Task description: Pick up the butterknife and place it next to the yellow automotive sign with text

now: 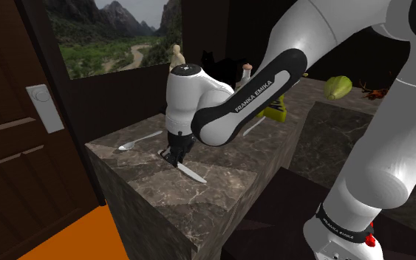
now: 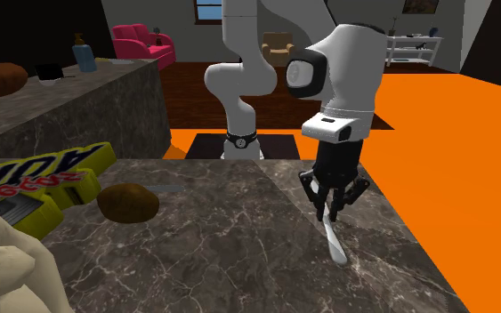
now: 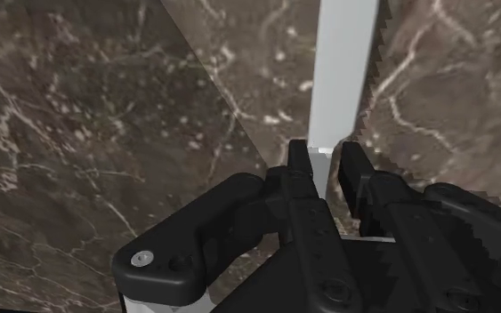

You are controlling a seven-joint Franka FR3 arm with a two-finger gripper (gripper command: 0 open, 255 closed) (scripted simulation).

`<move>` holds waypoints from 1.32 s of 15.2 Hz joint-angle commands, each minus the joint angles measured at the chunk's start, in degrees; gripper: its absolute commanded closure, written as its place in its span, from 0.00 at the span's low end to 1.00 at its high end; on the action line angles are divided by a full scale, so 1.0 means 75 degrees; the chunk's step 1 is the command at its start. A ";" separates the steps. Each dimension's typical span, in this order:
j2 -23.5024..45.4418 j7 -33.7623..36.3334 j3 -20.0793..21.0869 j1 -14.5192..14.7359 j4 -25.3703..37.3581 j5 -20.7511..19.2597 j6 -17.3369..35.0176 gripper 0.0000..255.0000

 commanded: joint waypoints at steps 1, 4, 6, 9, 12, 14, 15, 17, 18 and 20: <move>0.0030 0.0001 -0.0027 -0.0021 -0.0062 -0.0005 -0.0032 1.00; 0.0042 0.0039 -0.0016 -0.0011 -0.0065 -0.0025 -0.0023 1.00; -0.0057 -0.0089 -0.0023 -0.0019 -0.0020 0.0099 -0.0143 1.00; -0.0301 -0.0311 -0.0026 0.0001 0.0074 0.0365 -0.0432 1.00; -0.0527 -0.0505 -0.0044 0.0026 0.0186 0.0593 -0.0729 1.00; -0.0667 -0.0620 -0.0062 0.0045 0.0270 0.0725 -0.0930 1.00; -0.0734 -0.0674 -0.0071 0.0054 0.0315 0.0786 -0.1031 1.00; -0.0862 -0.0774 -0.0092 0.0071 0.0410 0.0897 -0.1234 1.00; -0.0922 -0.0821 -0.0103 0.0079 0.0460 0.0947 -0.1336 1.00; -0.1038 -0.0908 -0.0126 0.0095 0.0566 0.1040 -0.1540 1.00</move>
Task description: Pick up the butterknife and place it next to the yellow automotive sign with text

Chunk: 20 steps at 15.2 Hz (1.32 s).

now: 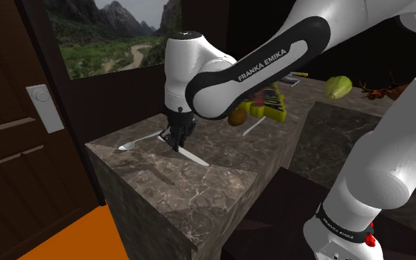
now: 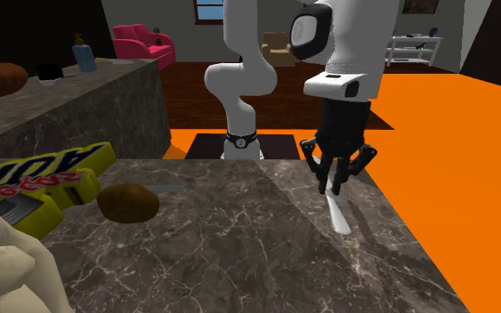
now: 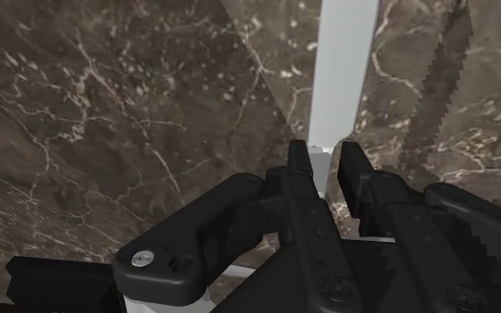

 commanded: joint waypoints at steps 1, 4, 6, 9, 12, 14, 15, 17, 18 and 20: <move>-0.0112 -0.0086 -0.0023 0.0015 0.0106 0.0089 -0.0206 1.00; -0.0264 -0.0198 -0.0059 0.0034 0.0283 0.0202 -0.0514 1.00; -0.0356 -0.0265 -0.0083 0.0045 0.0408 0.0266 -0.0719 1.00; -0.0478 -0.0354 -0.0118 0.0058 0.0609 0.0348 -0.1028 1.00; -0.0584 -0.0433 -0.0151 0.0068 0.0824 0.0414 -0.1335 1.00; -0.0630 -0.0469 -0.0167 0.0072 0.0937 0.0442 -0.1489 1.00; -0.0648 -0.0671 -0.0295 0.0003 0.0901 0.0457 -0.1455 1.00; -0.0657 -0.1068 -0.0548 -0.0136 0.0855 0.0475 -0.1390 1.00; -0.0650 -0.1264 -0.0670 -0.0209 0.0846 0.0480 -0.1359 1.00; -0.0609 -0.1649 -0.0917 -0.0351 0.0853 0.0481 -0.1304 1.00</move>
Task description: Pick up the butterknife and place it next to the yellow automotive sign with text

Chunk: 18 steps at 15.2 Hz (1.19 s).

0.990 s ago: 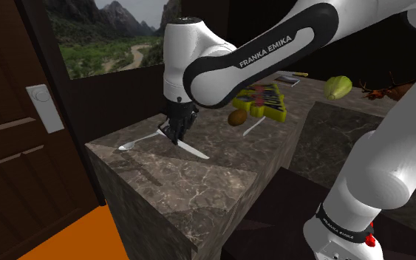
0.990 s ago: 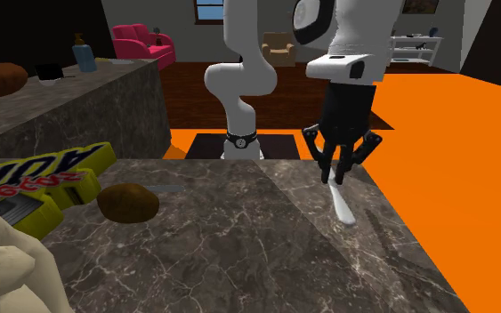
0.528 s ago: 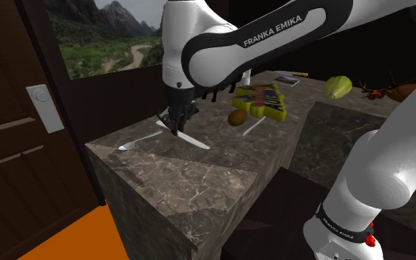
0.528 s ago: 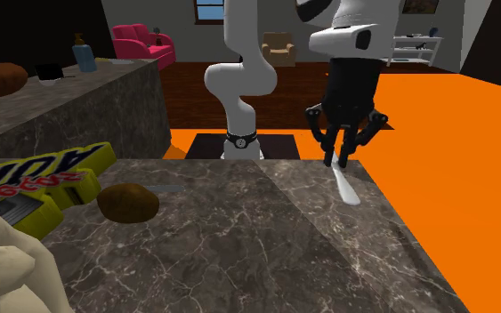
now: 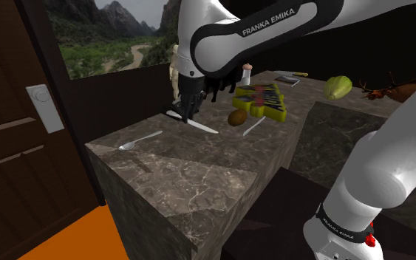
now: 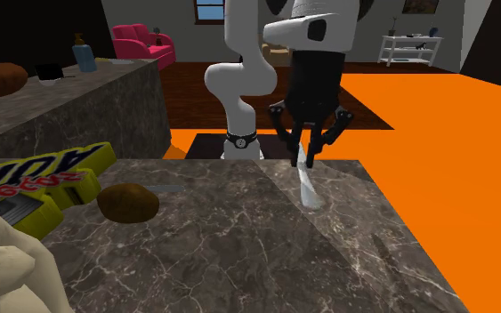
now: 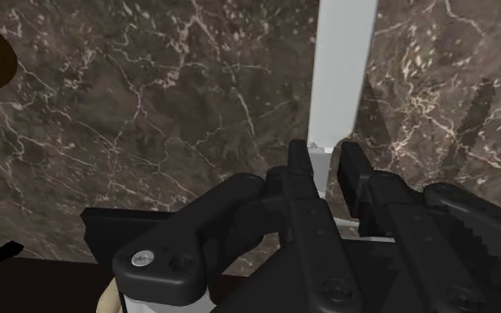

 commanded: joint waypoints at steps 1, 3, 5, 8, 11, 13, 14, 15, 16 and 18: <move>0.0098 -0.0366 -0.0225 -0.0144 0.0116 -0.0018 0.0001 1.00; 0.0184 -0.0740 -0.0459 -0.0293 0.0176 -0.0023 0.0046 1.00; 0.0300 -0.1108 -0.0684 -0.0444 0.0271 -0.0030 0.0084 1.00; 0.0526 -0.1649 -0.1006 -0.0670 0.0480 -0.0036 0.0125 1.00; 0.0810 -0.2178 -0.1305 -0.0900 0.0768 -0.0030 0.0142 1.00; 0.1031 -0.2524 -0.1495 -0.1048 0.1004 -0.0018 0.0138 1.00; 0.1150 -0.2695 -0.1586 -0.1122 0.1135 -0.0009 0.0131 1.00; 0.1275 -0.2864 -0.1675 -0.1195 0.1275 0.0003 0.0121 1.00; 0.1405 -0.3032 -0.1760 -0.1268 0.1425 0.0017 0.0107 1.00; 0.1682 -0.3364 -0.1923 -0.1416 0.1751 0.0052 0.0067 1.00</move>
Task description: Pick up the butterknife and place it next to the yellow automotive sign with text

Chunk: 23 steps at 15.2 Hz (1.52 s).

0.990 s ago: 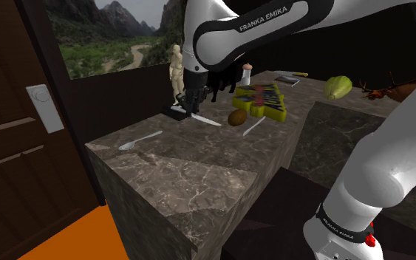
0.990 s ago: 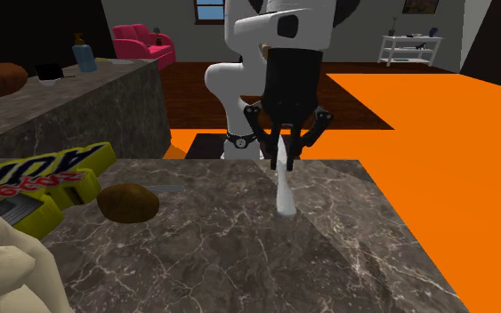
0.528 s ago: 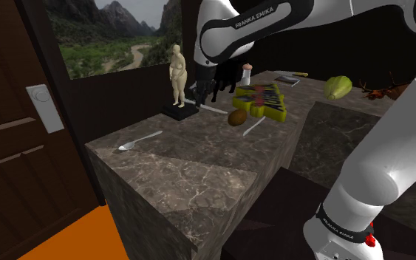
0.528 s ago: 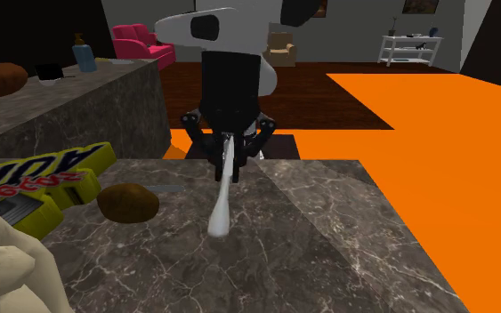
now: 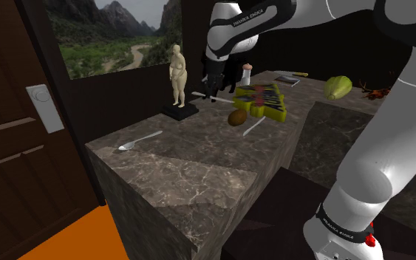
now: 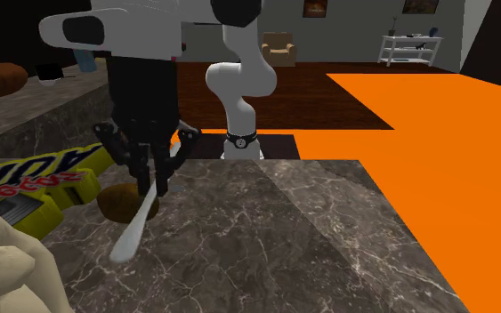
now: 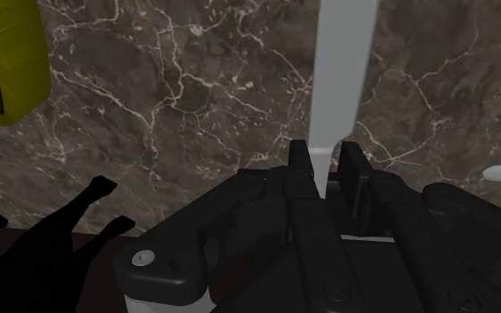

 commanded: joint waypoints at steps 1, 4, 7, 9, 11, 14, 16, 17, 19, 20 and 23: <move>0.0273 -0.0346 -0.0161 -0.0151 0.0311 0.0040 -0.0029 1.00; 0.0747 -0.0825 -0.0369 -0.0377 0.0900 0.0116 -0.0136 1.00; 0.1037 -0.1065 -0.0463 -0.0500 0.1169 0.0159 -0.0113 1.00; 0.1085 -0.1060 -0.0463 -0.0500 0.1022 0.0153 0.0083 1.00; 0.1143 -0.1055 -0.0464 -0.0499 0.0888 0.0147 0.0275 1.00; 0.1238 -0.1046 -0.0466 -0.0498 0.0695 0.0136 0.0563 1.00; 0.1309 -0.1039 -0.0467 -0.0497 0.0575 0.0128 0.0753 1.00; 0.1347 -0.1036 -0.0468 -0.0497 0.0518 0.0123 0.0848 1.00; 0.1427 -0.1029 -0.0470 -0.0495 0.0408 0.0114 0.1037 1.00; 0.1468 -0.1025 -0.0471 -0.0495 0.0356 0.0109 0.1131 1.00; 0.1603 -0.1012 -0.0474 -0.0492 0.0210 0.0093 0.1411 1.00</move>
